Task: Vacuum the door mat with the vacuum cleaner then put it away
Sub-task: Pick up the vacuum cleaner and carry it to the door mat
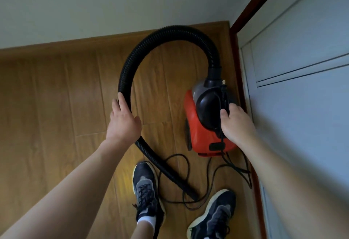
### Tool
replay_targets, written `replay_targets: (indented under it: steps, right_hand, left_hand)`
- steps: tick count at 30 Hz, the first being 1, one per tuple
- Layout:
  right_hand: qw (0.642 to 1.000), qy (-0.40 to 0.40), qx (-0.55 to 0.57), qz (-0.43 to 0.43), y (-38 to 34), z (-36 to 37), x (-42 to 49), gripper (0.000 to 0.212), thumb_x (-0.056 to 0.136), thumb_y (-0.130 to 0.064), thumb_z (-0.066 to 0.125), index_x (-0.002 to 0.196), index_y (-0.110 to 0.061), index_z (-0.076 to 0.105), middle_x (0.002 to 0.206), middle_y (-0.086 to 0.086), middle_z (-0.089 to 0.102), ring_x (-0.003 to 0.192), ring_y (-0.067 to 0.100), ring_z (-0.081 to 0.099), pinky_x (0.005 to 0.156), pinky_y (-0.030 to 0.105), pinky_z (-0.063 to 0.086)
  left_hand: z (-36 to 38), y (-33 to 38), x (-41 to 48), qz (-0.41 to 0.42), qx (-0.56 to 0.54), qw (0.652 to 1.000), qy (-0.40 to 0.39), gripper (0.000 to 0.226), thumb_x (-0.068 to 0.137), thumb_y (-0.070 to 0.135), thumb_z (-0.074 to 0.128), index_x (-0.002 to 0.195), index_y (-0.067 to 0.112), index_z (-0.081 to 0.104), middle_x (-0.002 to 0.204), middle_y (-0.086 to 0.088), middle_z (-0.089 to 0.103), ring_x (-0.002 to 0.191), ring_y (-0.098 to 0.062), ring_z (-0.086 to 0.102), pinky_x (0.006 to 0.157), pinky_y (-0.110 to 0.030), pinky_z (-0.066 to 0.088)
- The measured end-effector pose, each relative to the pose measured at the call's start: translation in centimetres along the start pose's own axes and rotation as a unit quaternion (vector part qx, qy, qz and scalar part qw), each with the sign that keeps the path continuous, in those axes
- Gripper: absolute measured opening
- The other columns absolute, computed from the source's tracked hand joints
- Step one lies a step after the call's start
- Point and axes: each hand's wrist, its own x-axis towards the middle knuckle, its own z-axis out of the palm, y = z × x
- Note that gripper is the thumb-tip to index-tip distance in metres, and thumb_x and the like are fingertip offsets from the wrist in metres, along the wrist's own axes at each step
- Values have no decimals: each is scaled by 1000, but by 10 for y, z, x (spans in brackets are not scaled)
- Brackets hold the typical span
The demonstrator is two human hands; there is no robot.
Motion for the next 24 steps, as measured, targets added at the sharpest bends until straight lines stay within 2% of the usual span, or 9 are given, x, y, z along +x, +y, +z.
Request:
replay_targets:
  steps: [2,4,8,11,13,15,18,21,24]
  right_hand:
    - [1000,15,23,-1,2,3,1,39,108,-33,33,131,-8,51,121,11,57,94,20,50,77,31,36]
    - [999,22,34,-4,4,5,3,36,108,-32,33,125,-7,53,111,8,57,89,18,48,74,30,35]
    - [998,31,49,-14,7,9,5,29,108,-32,34,112,-10,53,90,-1,55,80,18,54,57,28,34]
    - [997,25,76,-13,8,10,3,23,108,-32,34,106,-16,50,80,1,57,72,18,58,53,30,38]
    - [993,15,118,-3,7,11,1,23,109,-32,34,108,-17,51,84,3,62,73,17,62,57,33,48]
    - [981,4,191,22,5,12,2,24,109,-32,34,115,-19,54,93,1,67,82,16,67,69,35,56]
    - [958,-9,283,56,2,15,2,27,109,-27,35,124,-17,55,96,4,71,84,16,71,81,40,59]
    - [950,-7,305,64,0,14,0,25,109,-25,36,120,-16,57,91,7,70,77,18,67,80,40,57]
    - [949,-6,309,68,-2,12,-1,25,109,-25,37,117,-16,59,90,8,68,76,19,65,79,40,57]
  left_hand:
    - [2,-1,4,-7,-23,1000,5,94,99,22,58,159,26,-15,162,-16,20,124,-44,54,93,-58,55]
    - [2,1,6,-15,-36,999,20,94,99,21,59,159,23,-14,153,-19,30,114,-42,59,89,-55,57]
    - [3,2,15,-36,-66,996,45,94,97,21,65,161,18,-4,146,-19,34,115,-41,58,89,-53,57]
    - [5,0,19,-39,-70,995,57,80,95,23,69,157,13,18,137,-16,38,114,-39,57,92,-53,57]
    - [8,1,19,-25,-66,995,69,64,94,23,69,146,10,34,130,-13,41,108,-37,58,88,-50,57]
    - [10,1,15,-1,-54,995,80,53,95,24,68,137,9,40,126,-13,44,104,-34,58,80,-44,54]
    - [11,-1,9,11,-62,994,85,50,96,24,65,136,8,40,123,-11,52,99,-27,57,75,-37,47]
    - [11,0,1,14,-98,993,67,50,99,21,61,140,9,34,108,-6,59,89,-25,60,68,-37,49]
    - [8,2,-5,31,-106,992,60,54,100,21,60,143,8,30,113,-10,63,94,-29,64,71,-38,51]
